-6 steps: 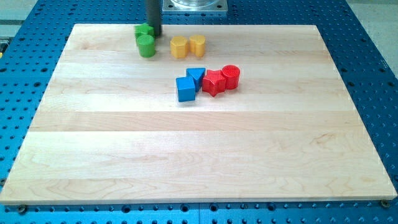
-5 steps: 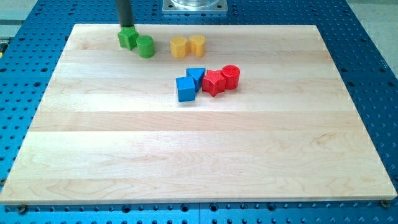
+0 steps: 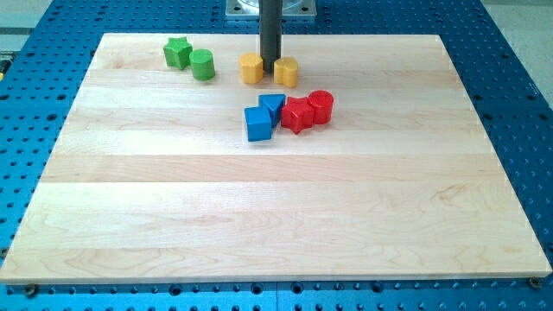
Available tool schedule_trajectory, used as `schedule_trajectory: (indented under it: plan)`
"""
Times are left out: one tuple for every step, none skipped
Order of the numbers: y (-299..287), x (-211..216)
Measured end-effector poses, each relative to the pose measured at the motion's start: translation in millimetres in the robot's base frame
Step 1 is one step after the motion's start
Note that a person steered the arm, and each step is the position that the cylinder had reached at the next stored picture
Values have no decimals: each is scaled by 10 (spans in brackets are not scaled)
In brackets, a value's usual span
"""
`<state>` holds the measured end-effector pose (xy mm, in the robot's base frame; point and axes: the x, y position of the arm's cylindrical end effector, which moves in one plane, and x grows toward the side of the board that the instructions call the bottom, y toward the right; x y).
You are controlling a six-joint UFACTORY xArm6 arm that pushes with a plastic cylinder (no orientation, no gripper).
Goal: Move the yellow hexagon bottom right to the green circle
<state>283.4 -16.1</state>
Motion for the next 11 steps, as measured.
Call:
schedule_trajectory:
  plan:
    - [-445, -56]
    - [-603, 87]
    - [-582, 120]
    - [-964, -198]
    - [-1252, -393]
    - [-1111, -442]
    - [-1718, -448]
    - [-1141, -432]
    - [-479, -111]
    - [-1187, -208]
    - [-1586, -282]
